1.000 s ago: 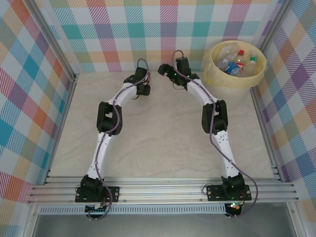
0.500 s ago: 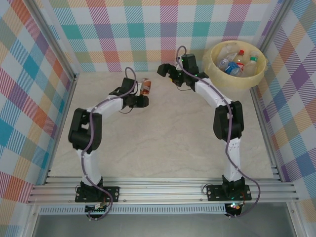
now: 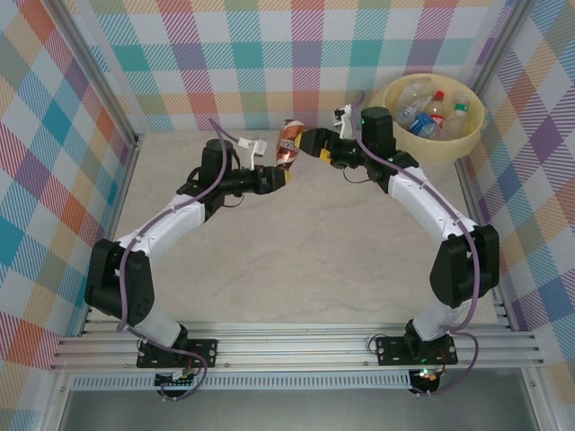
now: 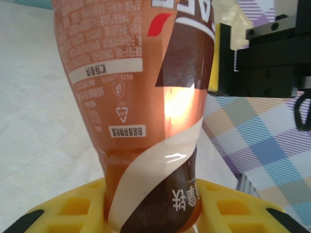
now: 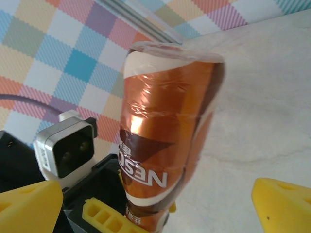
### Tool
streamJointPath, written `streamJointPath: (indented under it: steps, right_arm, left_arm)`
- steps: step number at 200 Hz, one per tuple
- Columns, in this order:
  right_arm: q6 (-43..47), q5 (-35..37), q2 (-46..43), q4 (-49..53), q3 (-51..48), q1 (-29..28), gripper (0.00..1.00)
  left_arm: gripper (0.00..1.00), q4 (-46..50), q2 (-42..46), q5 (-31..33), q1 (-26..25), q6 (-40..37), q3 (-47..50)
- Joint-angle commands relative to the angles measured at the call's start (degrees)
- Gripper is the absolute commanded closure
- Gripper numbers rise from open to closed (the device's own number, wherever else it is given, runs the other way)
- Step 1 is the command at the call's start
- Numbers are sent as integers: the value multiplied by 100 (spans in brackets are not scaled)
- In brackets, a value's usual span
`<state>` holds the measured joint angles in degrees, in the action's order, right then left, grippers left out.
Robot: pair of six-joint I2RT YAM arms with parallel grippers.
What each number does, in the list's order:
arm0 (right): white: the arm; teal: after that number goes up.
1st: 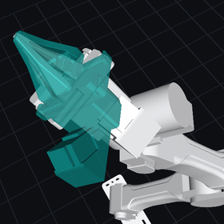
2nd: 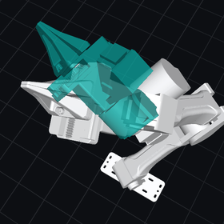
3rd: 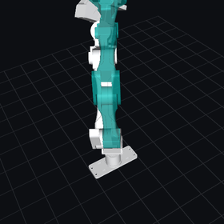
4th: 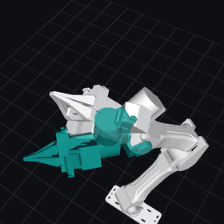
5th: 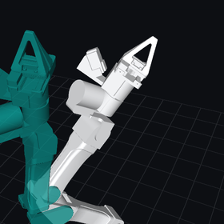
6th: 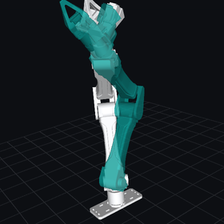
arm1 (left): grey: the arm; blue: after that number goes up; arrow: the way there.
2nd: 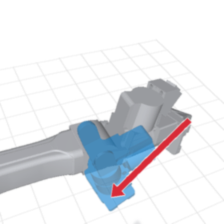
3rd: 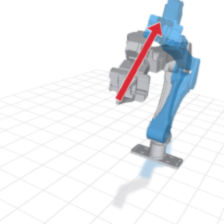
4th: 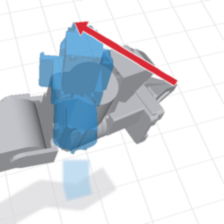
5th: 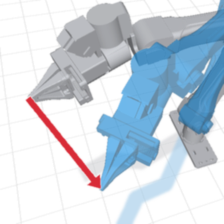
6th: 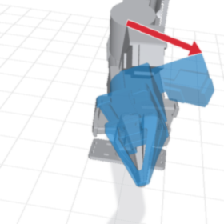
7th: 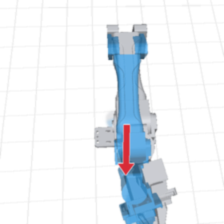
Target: Put the plastic bottles in the bin
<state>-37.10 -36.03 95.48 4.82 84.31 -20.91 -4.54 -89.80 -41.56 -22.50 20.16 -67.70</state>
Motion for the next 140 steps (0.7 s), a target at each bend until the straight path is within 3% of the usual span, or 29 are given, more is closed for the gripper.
streamJointPath:
  steps: [1,59,140]
  right_arm:
    - [-153,-412,-82,-482,-104,42,0]
    - [-605,-376,-178,-993,-173,93,1]
    - [-720,-553,-372,-1309,-372,150,39]
  left_arm:
    - [74,-618,177,-703,-145,326,43]
    - [74,-784,191,-1180,-412,352,-87]
    - [72,-733,208,-1351,-470,304,-156]
